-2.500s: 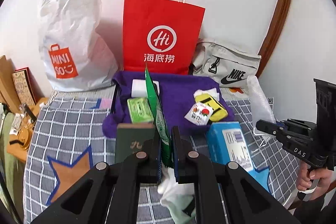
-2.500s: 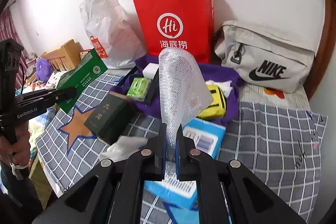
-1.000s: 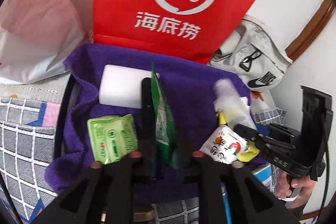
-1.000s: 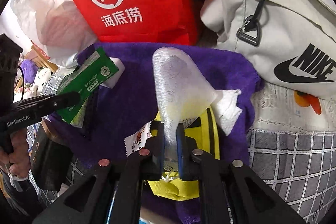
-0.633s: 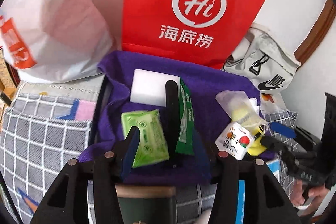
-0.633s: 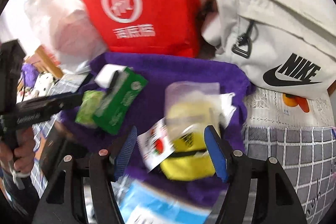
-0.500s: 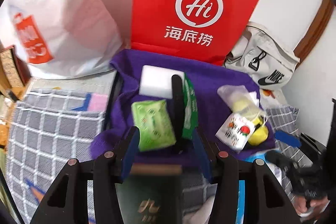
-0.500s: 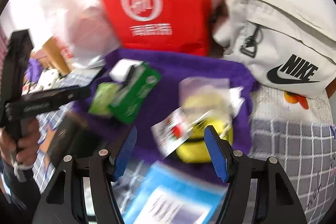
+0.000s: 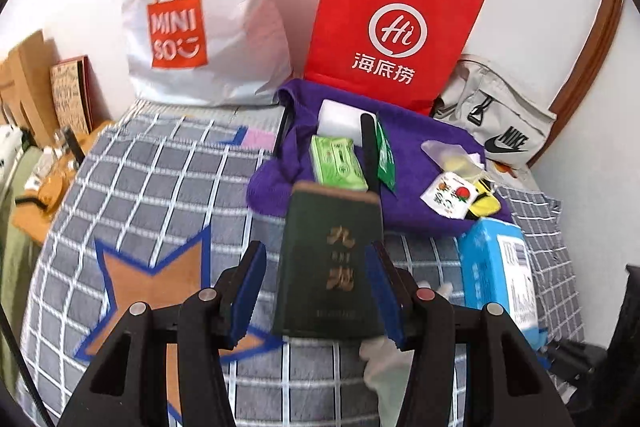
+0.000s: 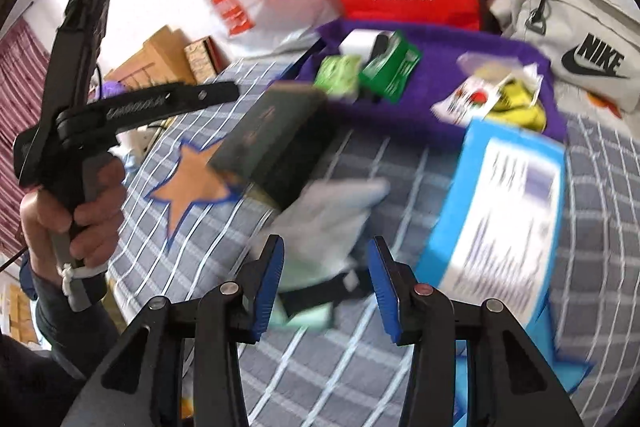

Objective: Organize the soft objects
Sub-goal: 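Pull both grippers back toward the white glove on the bed, then grasp the white glove with green cuff using the left gripper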

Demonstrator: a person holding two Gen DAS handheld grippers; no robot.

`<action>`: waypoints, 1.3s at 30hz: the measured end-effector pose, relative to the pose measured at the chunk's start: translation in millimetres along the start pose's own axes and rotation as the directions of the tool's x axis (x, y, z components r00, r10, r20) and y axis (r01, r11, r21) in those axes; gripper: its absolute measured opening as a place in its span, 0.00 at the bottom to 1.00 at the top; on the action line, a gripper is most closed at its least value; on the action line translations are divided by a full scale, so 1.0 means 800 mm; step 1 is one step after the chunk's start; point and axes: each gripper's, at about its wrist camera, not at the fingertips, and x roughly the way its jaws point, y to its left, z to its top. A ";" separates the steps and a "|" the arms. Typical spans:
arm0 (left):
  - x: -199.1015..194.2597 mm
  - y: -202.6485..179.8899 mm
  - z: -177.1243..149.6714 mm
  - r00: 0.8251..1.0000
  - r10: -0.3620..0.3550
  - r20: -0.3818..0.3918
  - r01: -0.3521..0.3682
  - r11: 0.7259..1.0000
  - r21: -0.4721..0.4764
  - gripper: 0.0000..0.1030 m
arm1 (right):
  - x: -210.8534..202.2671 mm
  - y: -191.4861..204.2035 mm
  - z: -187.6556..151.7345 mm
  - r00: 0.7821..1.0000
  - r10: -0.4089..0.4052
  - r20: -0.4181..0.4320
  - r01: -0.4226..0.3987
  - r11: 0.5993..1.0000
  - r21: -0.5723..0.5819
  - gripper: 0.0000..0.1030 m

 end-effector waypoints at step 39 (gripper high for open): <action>-0.019 0.021 -0.103 0.998 -0.048 -0.038 0.049 0.999 0.022 0.48 | 0.038 -0.013 -0.056 0.985 -0.157 -0.069 0.168 0.968 0.188 0.07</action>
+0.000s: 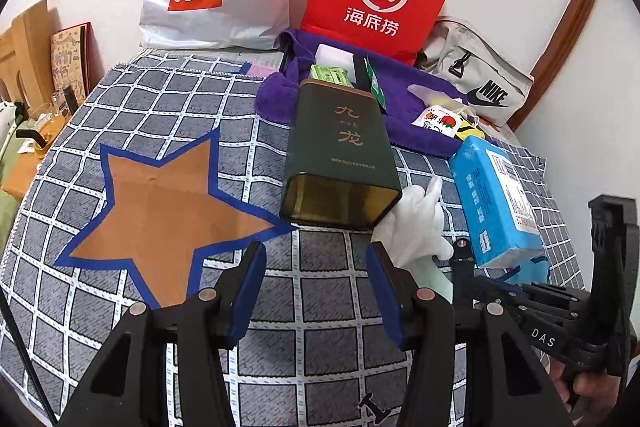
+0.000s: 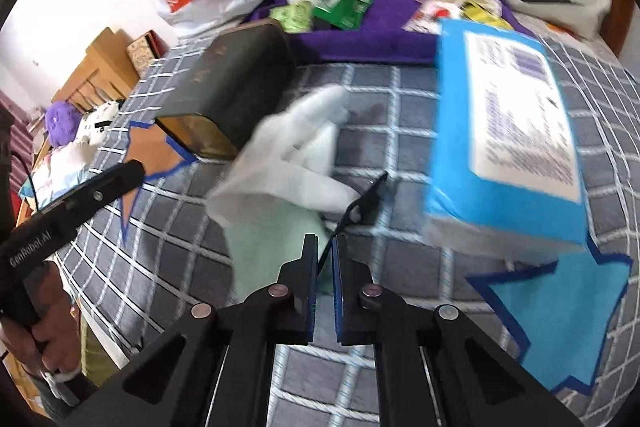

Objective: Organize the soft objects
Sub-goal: 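Grasp the white glove with green cuff using the left gripper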

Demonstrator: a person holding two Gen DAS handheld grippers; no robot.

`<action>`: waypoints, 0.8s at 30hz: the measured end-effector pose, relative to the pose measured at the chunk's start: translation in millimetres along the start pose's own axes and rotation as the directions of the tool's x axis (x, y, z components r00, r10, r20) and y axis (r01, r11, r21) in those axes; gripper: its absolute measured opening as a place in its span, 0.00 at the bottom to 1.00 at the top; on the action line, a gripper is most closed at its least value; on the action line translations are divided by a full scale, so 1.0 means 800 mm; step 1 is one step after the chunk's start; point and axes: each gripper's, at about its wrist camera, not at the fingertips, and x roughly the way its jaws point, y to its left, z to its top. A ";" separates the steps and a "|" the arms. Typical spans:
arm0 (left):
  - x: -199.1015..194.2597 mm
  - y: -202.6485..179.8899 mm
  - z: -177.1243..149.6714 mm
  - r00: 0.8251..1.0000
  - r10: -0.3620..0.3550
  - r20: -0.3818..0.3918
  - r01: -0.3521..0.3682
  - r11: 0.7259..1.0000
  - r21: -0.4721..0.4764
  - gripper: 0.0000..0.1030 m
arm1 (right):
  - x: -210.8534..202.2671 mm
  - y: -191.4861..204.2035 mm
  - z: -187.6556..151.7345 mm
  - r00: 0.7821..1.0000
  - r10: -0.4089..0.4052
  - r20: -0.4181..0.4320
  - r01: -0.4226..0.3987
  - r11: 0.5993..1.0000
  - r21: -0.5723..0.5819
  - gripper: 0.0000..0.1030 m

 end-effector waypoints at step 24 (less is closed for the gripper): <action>0.020 -0.024 -0.011 0.998 -0.019 -0.066 0.021 0.999 0.029 0.48 | 0.001 0.005 -0.011 0.998 -0.026 0.059 0.031 0.996 -0.083 0.06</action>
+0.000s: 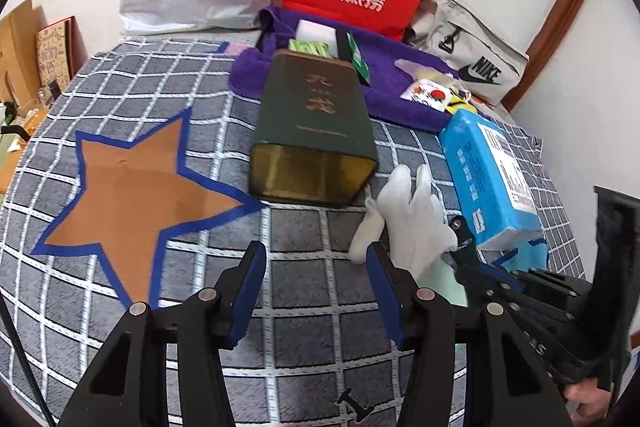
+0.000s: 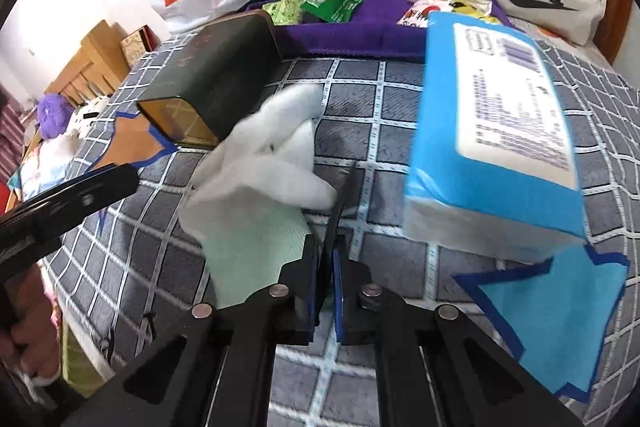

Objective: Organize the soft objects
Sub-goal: 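Grasp the white glove with green cuff using the left gripper, then carry the glove in the left gripper over the purple towel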

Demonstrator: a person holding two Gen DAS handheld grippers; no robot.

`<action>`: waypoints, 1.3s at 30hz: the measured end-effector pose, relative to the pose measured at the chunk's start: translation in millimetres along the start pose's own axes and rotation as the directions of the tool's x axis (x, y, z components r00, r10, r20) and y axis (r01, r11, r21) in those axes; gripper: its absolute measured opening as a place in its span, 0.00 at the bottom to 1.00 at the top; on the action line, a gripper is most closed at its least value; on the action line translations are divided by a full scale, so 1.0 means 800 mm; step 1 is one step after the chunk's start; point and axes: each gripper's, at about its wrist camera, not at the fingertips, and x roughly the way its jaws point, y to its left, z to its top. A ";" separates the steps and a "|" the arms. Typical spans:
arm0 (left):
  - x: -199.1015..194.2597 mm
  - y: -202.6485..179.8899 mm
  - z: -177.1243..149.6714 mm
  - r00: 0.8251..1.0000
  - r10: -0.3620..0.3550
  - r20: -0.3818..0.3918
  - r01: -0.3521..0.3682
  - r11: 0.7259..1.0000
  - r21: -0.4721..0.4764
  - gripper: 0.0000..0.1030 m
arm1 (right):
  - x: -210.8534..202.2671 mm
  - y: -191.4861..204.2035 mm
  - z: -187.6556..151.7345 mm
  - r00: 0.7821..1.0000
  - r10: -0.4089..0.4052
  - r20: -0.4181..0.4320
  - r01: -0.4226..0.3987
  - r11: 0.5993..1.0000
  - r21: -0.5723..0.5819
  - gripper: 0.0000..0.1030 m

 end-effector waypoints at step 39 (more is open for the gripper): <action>0.002 -0.036 -0.037 0.992 0.119 -0.045 -0.118 0.993 0.015 0.09 | -0.076 -0.081 -0.065 0.992 0.056 0.114 -0.051 0.998 -0.046 0.03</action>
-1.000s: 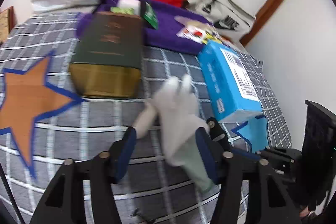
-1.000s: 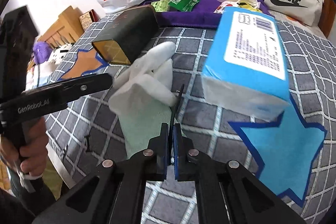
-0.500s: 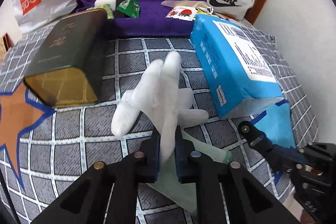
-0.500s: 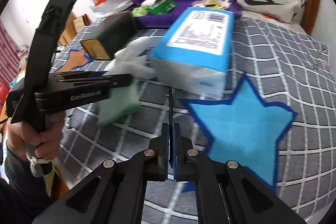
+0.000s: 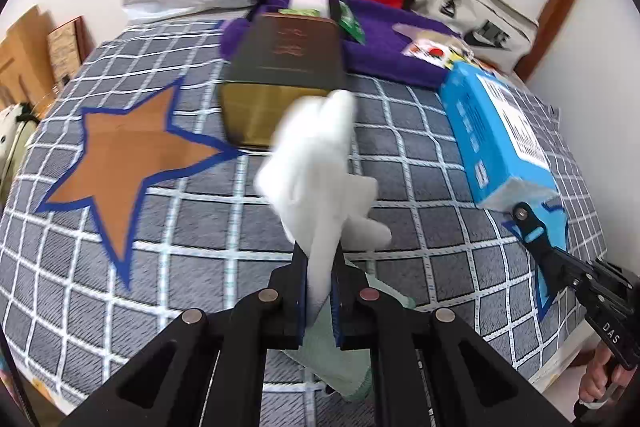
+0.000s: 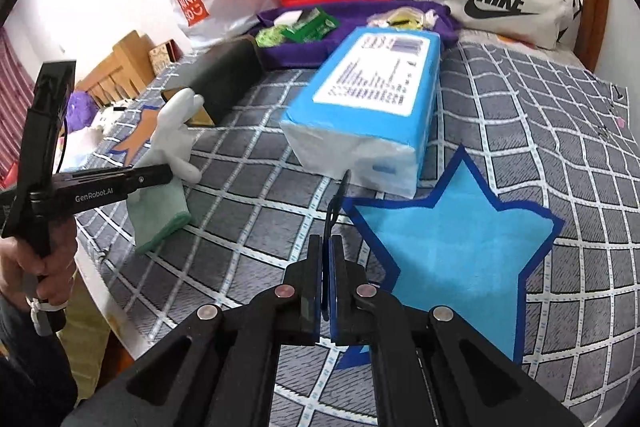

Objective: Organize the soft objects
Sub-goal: 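Carry the glove in the left gripper over the purple towel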

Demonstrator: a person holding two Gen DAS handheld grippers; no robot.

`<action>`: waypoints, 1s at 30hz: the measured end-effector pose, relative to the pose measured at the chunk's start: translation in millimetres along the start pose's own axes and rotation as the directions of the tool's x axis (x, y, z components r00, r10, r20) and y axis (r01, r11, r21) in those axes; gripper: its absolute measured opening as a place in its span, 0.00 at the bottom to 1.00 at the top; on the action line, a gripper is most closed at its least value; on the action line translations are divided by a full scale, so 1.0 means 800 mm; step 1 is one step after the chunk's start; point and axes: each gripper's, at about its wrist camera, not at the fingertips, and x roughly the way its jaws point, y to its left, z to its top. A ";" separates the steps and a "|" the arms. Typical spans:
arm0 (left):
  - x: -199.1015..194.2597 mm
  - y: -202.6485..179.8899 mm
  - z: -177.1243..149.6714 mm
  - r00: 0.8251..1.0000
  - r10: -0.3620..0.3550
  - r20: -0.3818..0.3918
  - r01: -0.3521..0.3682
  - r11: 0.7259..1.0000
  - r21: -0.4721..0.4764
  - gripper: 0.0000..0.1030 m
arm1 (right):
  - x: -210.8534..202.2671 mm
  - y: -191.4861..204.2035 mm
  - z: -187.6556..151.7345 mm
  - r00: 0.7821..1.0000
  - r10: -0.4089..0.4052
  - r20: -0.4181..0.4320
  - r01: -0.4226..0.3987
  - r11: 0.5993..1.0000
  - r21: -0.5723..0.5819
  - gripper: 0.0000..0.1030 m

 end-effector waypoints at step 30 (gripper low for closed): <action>-0.106 0.001 0.071 0.981 -0.028 0.192 0.035 0.999 -0.032 0.09 | -0.084 -0.004 0.098 0.987 -0.022 0.158 0.028 0.999 -0.037 0.03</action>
